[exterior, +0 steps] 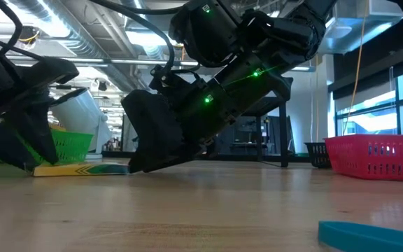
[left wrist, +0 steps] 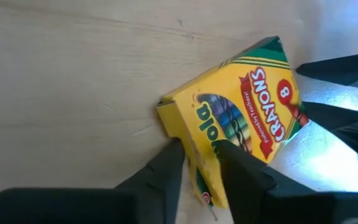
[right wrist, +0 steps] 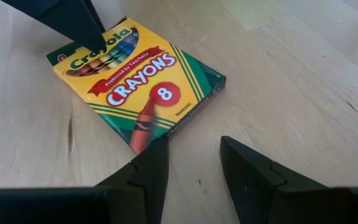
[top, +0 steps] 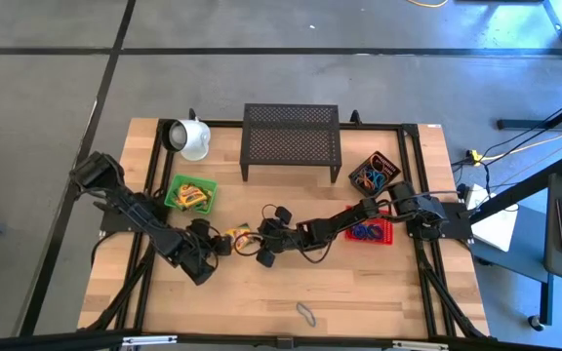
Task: Pick & Place Office Desk Supplies
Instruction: Put the pack of crayons into the green bin
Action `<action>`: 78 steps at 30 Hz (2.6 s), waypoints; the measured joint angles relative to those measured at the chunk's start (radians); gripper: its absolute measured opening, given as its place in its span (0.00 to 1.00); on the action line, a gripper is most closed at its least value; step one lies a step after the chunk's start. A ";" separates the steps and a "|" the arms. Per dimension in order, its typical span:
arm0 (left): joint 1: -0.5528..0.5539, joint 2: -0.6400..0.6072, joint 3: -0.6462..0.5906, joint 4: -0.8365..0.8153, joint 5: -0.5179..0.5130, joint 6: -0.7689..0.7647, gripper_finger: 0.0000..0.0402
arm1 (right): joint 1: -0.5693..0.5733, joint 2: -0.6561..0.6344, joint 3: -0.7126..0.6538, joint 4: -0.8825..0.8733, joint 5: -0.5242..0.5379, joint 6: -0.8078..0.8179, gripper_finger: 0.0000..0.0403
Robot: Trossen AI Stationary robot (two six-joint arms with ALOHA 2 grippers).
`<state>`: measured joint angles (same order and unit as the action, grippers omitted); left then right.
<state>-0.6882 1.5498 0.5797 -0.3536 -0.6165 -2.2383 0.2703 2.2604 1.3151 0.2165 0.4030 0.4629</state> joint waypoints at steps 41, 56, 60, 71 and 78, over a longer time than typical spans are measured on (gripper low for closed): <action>-0.036 -0.483 -0.003 -0.200 -0.367 0.384 0.00 | 0.000 0.000 0.000 0.000 -0.002 -0.002 0.37; -0.015 -0.736 -0.001 -0.442 -0.485 0.474 0.01 | 0.000 0.000 0.000 0.000 -0.002 -0.002 0.37; 0.021 -0.813 -0.001 -0.512 -0.490 0.503 0.01 | 0.000 0.000 0.000 0.000 -0.002 -0.002 0.37; 0.163 -0.932 -0.001 -0.550 -0.418 0.989 0.01 | 0.000 0.000 0.000 0.000 -0.002 -0.002 0.37; 0.263 -0.933 0.002 -0.623 -0.250 1.225 0.01 | 0.000 0.000 0.000 0.000 -0.002 -0.002 0.37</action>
<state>-0.4256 0.6167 0.5821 -0.9762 -0.8663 -1.0128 0.2699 2.2608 1.3151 0.2161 0.4007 0.4614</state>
